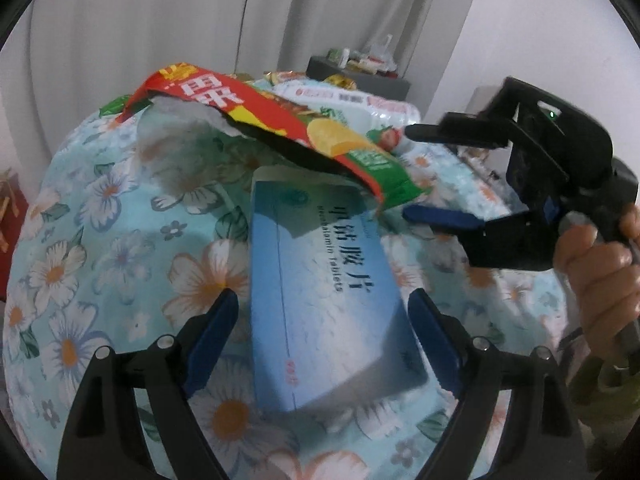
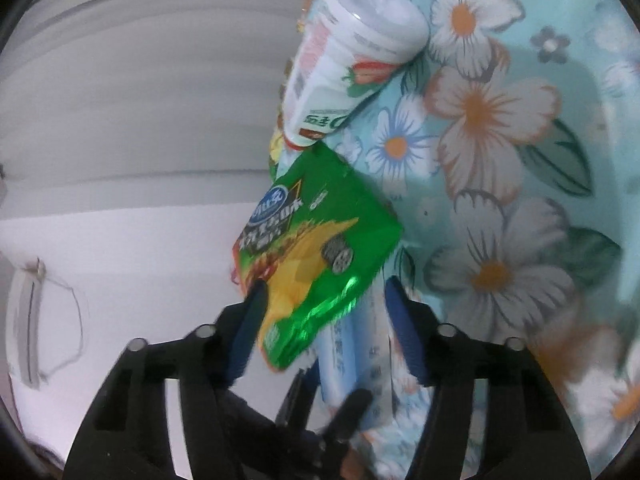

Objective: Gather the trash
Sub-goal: 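Grasp the blue medicine box with the left tool while the right tool grasps the green snack bag, then lift the medicine box with the left tool while the right tool lifts the green snack bag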

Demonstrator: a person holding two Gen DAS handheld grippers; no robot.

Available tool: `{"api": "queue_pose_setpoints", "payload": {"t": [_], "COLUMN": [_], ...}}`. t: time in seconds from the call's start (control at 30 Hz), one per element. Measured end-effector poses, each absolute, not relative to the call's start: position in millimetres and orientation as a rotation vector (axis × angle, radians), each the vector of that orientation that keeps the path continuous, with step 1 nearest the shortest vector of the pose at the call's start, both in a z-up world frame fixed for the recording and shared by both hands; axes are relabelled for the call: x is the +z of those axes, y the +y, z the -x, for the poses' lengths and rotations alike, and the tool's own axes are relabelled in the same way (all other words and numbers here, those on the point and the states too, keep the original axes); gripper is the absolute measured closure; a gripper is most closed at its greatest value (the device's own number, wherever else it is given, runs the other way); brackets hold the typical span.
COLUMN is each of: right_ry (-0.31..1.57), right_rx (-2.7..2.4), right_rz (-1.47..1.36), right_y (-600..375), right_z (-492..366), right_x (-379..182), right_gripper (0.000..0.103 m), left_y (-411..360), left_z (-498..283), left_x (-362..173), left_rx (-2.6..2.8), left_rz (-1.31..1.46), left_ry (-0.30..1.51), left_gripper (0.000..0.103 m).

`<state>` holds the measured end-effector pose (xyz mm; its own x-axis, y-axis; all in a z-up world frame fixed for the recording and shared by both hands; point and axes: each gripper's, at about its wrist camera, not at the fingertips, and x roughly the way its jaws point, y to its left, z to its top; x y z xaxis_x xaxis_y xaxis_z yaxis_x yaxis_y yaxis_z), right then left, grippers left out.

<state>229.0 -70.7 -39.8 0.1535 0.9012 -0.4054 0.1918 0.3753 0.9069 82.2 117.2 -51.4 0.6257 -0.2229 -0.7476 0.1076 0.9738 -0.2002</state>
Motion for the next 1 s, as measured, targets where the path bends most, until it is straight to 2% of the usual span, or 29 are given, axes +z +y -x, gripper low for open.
{"api": "queue_pose_setpoints", "payload": {"t": [0.03,0.07,0.1,0.17,0.47,0.7,0.83,0.9,0.93,0.97,1.0], "right_ry": [1.345,1.343,1.341,1.331,1.234,1.186,1.141,1.121,1.119,1.123,1.129], "right_rx": [0.691,0.687,0.691,0.715,0.793,0.688,0.603,0.590,0.581,0.566,0.556], "right_rz": [-1.107,-1.117,-1.127,-1.159,-1.213,-1.198,-1.208,-1.230,-1.233,-1.230,-1.225], "right_y": [-69.1,-66.9,-65.4,-65.0,-121.2,-210.5,-242.2,-255.1,-255.4,-254.6,-252.6], "right_z": [-231.4,-233.8,-235.1,-234.4,-202.8,-153.7,-125.7,-117.4,-115.5,-115.2,-115.3], "right_x": [-42.1,-44.3,-45.9,-47.1,-25.4,-24.8,-30.4,-33.7,-34.9,-38.2,-40.8], "right_gripper": [0.067,0.077,0.080,0.092,0.098,0.097,0.091,0.078,0.067,0.061,0.061], "left_y": [117.3,118.1,119.9,120.9,119.3,114.0,110.9,108.8,107.2,105.9,105.6], "left_z": [-83.4,-84.4,-83.9,-82.3,-62.3,-53.2,-52.8,-54.2,-54.2,-54.3,-55.2], "left_x": [-52.4,-52.8,-52.5,-52.7,-51.7,-53.2,-51.7,-51.7,-51.8,-51.8,-51.9], "left_rx": [-0.187,-0.187,-0.184,-0.176,-0.137,-0.111,-0.107,-0.100,-0.095,-0.090,-0.086], "left_rz": [0.143,0.151,0.156,0.157,0.162,0.184,0.206,0.192,0.185,0.180,0.180], "left_ry": [0.878,0.880,0.883,0.885,0.914,0.936,0.955,0.958,0.959,0.960,0.962], "left_gripper": [0.019,0.025,0.025,0.026,0.026,0.028,0.028,0.028,0.028,0.028,0.028]}}
